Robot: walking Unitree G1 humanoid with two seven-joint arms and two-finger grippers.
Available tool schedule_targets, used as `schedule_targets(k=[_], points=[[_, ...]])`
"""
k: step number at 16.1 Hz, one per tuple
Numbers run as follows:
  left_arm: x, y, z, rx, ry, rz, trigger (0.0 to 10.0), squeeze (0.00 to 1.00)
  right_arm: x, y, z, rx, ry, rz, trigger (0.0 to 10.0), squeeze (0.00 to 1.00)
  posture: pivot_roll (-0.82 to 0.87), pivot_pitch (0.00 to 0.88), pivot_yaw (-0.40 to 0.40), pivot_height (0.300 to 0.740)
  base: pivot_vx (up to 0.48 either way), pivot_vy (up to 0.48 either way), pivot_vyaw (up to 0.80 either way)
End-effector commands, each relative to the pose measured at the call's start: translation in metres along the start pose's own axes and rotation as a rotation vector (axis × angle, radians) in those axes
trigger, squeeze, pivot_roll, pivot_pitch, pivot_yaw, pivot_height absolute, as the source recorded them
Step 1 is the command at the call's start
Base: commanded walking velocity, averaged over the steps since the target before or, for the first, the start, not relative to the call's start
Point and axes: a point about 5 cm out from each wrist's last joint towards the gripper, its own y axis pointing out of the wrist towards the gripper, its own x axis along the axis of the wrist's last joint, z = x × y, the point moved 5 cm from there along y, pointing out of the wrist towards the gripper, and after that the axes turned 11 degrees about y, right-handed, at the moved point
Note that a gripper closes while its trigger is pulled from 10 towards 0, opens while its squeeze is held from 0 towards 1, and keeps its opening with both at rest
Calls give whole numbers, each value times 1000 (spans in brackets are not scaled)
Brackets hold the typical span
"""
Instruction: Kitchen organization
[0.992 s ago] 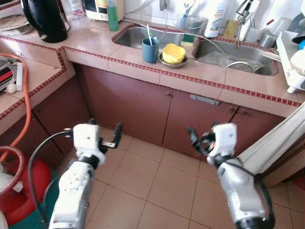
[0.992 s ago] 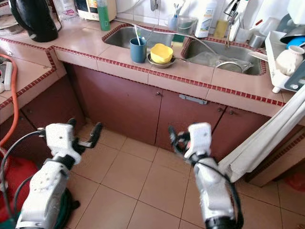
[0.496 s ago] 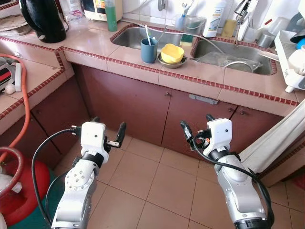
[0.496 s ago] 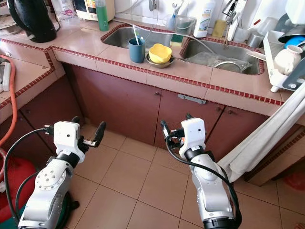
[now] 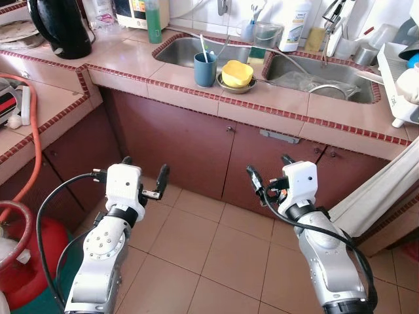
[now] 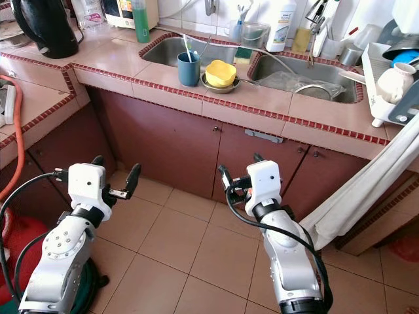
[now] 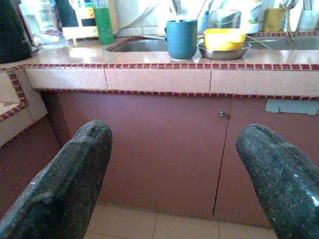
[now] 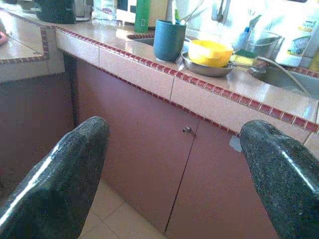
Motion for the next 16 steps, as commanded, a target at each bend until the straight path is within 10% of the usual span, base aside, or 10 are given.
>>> schedule_targets(k=[1,16], points=[[5,2,5,19,-4,-11,10000,0,4,1,-3,-7,3,-12,10000,0,-42,31,-37,740,0,0,0],[9,5,6,20,9,-14,10000,0,1,3,9,31,13,-12,10000,0,-33,8,-28,740,0,0,0]])
